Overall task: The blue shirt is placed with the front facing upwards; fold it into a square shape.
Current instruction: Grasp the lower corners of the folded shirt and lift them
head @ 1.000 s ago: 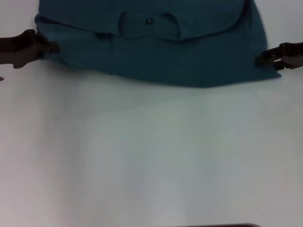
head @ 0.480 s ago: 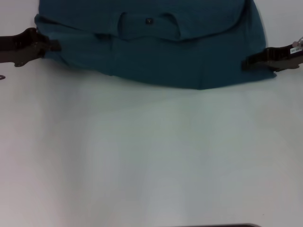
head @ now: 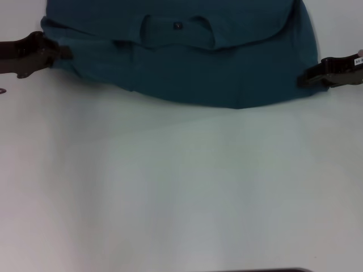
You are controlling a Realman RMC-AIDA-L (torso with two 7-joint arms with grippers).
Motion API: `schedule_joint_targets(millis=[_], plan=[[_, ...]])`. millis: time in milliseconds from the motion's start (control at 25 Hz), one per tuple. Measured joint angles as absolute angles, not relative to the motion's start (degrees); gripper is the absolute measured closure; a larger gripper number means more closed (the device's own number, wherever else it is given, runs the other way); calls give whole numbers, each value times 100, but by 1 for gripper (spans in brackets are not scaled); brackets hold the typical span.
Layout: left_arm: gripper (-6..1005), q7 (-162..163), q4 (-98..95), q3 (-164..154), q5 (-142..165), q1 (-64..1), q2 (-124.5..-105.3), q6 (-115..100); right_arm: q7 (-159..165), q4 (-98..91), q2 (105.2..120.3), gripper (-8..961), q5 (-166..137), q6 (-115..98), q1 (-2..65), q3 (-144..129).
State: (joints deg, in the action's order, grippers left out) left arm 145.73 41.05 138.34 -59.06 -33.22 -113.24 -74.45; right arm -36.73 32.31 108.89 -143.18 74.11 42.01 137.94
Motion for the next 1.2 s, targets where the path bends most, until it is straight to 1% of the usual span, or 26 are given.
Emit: schedule_joint_targets(millis=[280, 480, 520, 600, 720, 840, 960, 1040, 1120, 1200], plan=[[973, 14603, 4093, 13834, -5882, -3325, -11296, -7452, -3672, 3276, 10838, 440, -14351, 7457, 4173, 13786], [973, 14612, 4055, 13763, -5784, -3348, -11202, -7615, -3663, 3365, 10794, 676, -14376, 7696, 4131, 13793], [973, 14621, 4053, 13752, -5669, -3363, -11134, -7796, -3662, 3426, 10774, 709, -14399, 7831, 4128, 13793], [973, 14640, 4053, 13751, -5554, -3376, -11079, -7964, -3650, 3559, 10736, 775, -14475, 8137, 4127, 13786], [974, 14702, 4074, 13749, -5183, -3393, -10946, -8429, -3594, 3795, 10690, 875, -14637, 8645, 4127, 13783], [974, 14741, 4090, 13750, -4862, -3393, -10846, -8881, -3560, 3963, 10684, 900, -14876, 9141, 4144, 13782], [974, 14755, 4102, 13751, -4517, -3371, -10773, -9429, -3567, 4021, 10707, 900, -15221, 9616, 4193, 13762], [974, 14754, 4108, 13750, -4447, -3364, -10769, -9544, -3594, 4023, 10737, 900, -15404, 9876, 4208, 13691], [974, 14700, 4229, 13749, -3989, -3290, -10773, -10249, -3647, 4027, 10770, 900, -15485, 10177, 4200, 13532], [974, 14648, 4392, 13746, -3730, -3193, -10831, -10662, -3682, 4059, 10816, 900, -15498, 10455, 4157, 13347]])
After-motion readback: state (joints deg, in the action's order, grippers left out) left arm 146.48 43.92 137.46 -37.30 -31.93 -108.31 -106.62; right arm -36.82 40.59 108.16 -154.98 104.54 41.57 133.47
